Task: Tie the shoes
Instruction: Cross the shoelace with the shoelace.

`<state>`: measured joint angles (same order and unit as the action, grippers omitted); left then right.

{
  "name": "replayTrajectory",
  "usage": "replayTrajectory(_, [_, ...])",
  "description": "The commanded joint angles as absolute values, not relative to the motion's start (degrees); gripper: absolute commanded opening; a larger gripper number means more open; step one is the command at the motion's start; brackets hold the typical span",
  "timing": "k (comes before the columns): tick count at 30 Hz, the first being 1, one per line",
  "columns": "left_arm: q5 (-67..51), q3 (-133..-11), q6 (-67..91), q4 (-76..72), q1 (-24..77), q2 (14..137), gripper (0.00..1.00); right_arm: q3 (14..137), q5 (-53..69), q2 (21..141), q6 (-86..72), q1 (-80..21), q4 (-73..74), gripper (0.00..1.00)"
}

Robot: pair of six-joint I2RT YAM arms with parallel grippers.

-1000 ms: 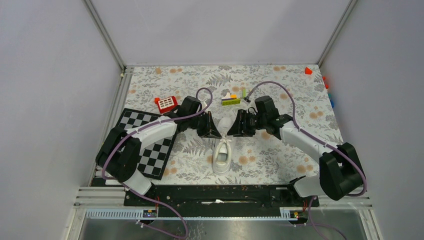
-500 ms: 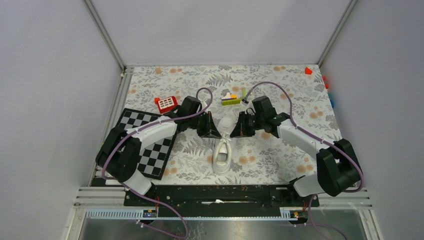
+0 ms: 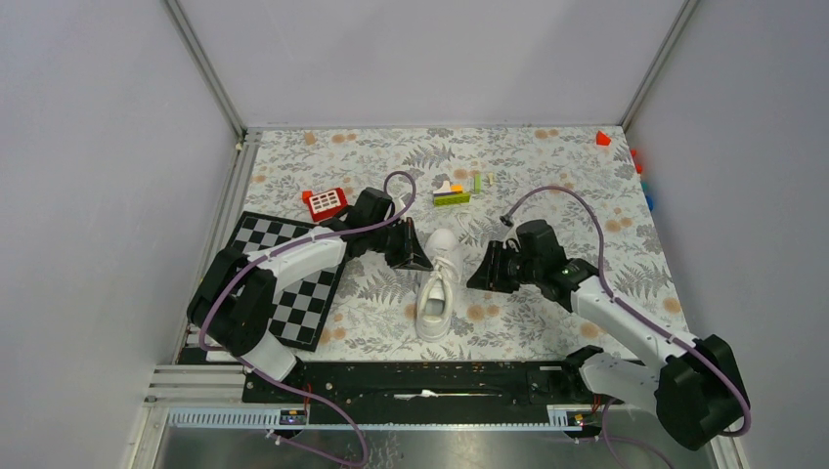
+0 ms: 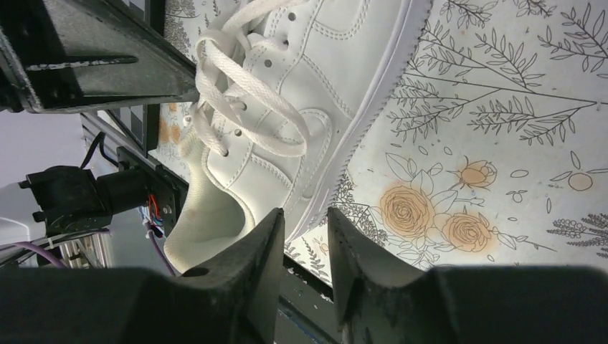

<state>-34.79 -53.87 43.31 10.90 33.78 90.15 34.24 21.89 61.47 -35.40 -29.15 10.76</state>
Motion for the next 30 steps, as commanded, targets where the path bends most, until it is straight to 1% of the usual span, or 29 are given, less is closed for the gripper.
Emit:
replayTrajectory(1, [-35.8,-55.4,41.8,11.6,33.6,89.5,0.00,38.2,20.9,62.8,-33.7,-29.9,11.5,0.40])
replayTrajectory(4, [-35.7,-55.4,41.8,11.6,33.6,89.3,0.00,42.5,21.0,65.2,-31.6,-29.9,13.0,0.45])
replayTrajectory(7, [-35.7,-55.5,41.8,11.8,33.6,89.1,0.00,46.5,21.3,68.7,-30.0,-29.9,13.7,0.47])
replayTrajectory(15, [-35.8,-55.5,41.6,12.0,33.7,89.2,0.00,53.4,25.1,77.6,-26.5,-30.3,14.7,0.48])
replayTrajectory(21, [-35.9,-55.7,41.6,12.0,33.7,89.4,0.00,55.4,26.5,82.2,-26.1,-30.7,13.5,0.47])
replayTrajectory(27, [-36.0,-55.8,41.6,12.0,33.7,89.6,0.00,56.2,26.7,85.3,-26.1,-30.8,12.5,0.44])
replayTrajectory(29, [-36.0,-55.8,41.6,12.0,33.7,89.6,0.00,56.2,27.1,86.1,-26.2,-30.8,12.2,0.39])
replayTrajectory(30, [-36.0,-55.8,41.6,12.0,33.7,89.6,0.00,56.2,27.3,86.1,-26.3,-30.8,12.0,0.35])
